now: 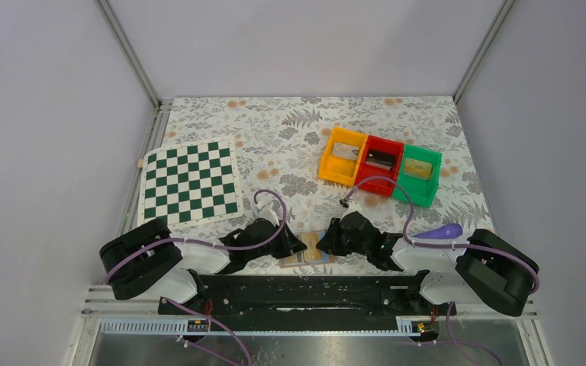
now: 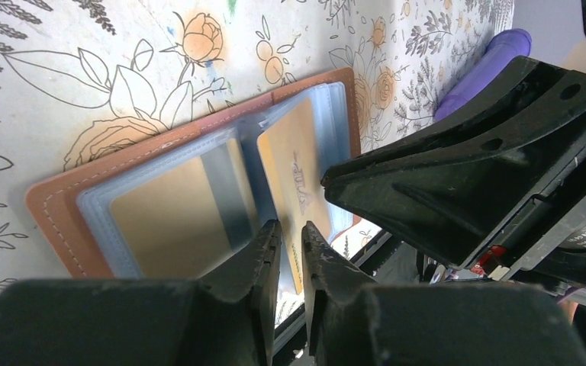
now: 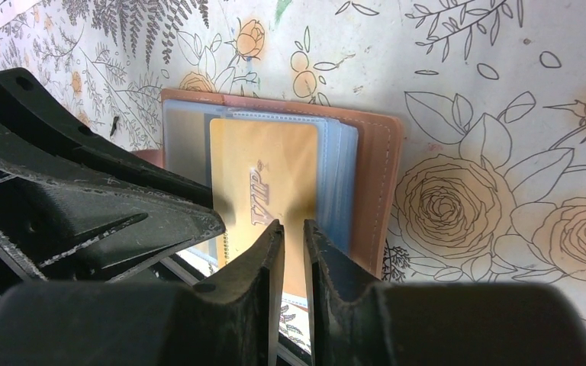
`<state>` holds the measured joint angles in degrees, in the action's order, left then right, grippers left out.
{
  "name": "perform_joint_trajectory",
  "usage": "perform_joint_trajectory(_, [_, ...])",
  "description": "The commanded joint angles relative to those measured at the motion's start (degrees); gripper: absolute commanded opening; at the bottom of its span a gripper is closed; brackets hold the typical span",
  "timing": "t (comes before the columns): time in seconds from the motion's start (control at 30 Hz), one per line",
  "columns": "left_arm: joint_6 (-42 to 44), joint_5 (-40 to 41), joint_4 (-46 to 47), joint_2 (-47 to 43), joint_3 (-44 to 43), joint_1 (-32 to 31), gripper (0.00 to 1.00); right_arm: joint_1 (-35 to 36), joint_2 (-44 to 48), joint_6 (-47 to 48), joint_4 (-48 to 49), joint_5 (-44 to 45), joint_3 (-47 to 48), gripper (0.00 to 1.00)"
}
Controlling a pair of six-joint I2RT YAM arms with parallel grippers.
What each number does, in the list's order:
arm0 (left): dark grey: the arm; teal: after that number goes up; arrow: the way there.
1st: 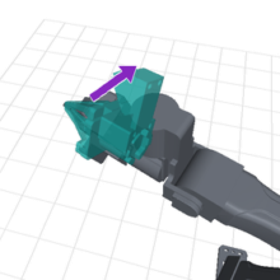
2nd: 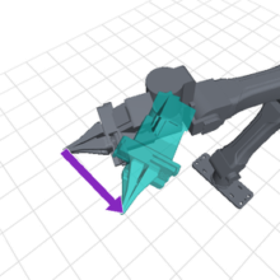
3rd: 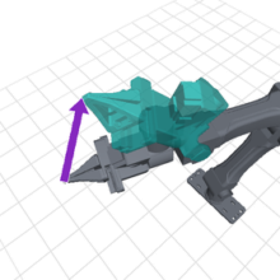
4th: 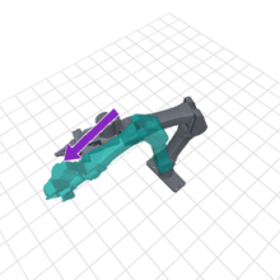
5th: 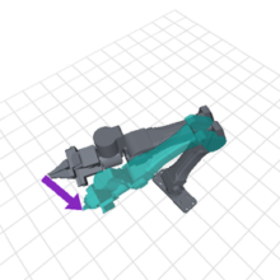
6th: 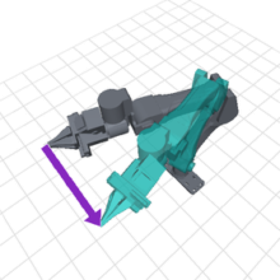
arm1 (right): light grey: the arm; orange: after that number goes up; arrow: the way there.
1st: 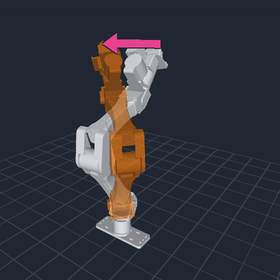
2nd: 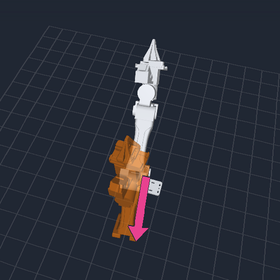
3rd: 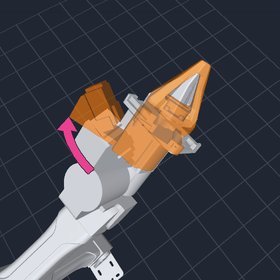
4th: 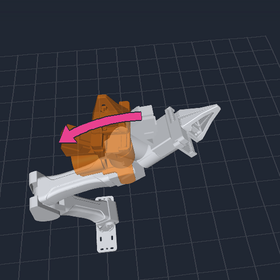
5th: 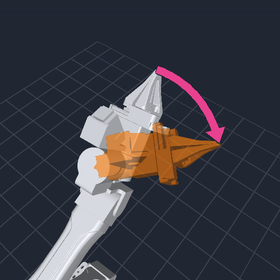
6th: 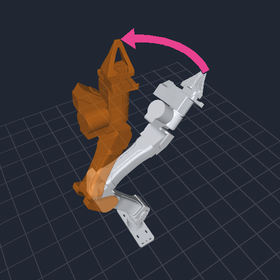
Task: Take the credit cards out of the card holder
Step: Remove the credit card from the card holder.
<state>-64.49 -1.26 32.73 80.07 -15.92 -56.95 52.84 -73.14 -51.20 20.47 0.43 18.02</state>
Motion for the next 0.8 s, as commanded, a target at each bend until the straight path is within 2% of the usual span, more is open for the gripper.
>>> perform_joint_trajectory(0.0, [-0.5,-2.5,8.4,1.2,-0.4,-0.3,0.13,-0.3,-1.7,0.3,-4.6,1.4,-1.4,0.23])
perform_joint_trajectory(0.17, [-1.5,-2.7,9.6,0.2,0.4,-0.4,0.00,-0.2,-1.7,0.3,-4.6,1.6,-1.6,0.23])
perform_joint_trajectory(0.37, [-2.9,-1.2,5.5,-3.9,2.2,0.0,0.00,-0.4,-0.2,1.7,-6.8,2.9,-1.0,0.23])
perform_joint_trajectory(0.53, [-1.6,-0.5,-3.9,-8.6,2.3,1.2,0.00,-0.6,1.9,2.9,-8.6,3.8,-0.1,0.23])
perform_joint_trajectory(0.67, [-1.0,-0.7,-5.6,-10.6,3.3,1.8,0.00,-0.8,3.7,4.2,-9.4,4.0,0.6,0.25])
perform_joint_trajectory(0.77, [0.0,-0.4,-12.2,-13.7,2.5,2.6,0.00,-1.1,6.0,6.3,-12.7,4.5,2.0,0.27])
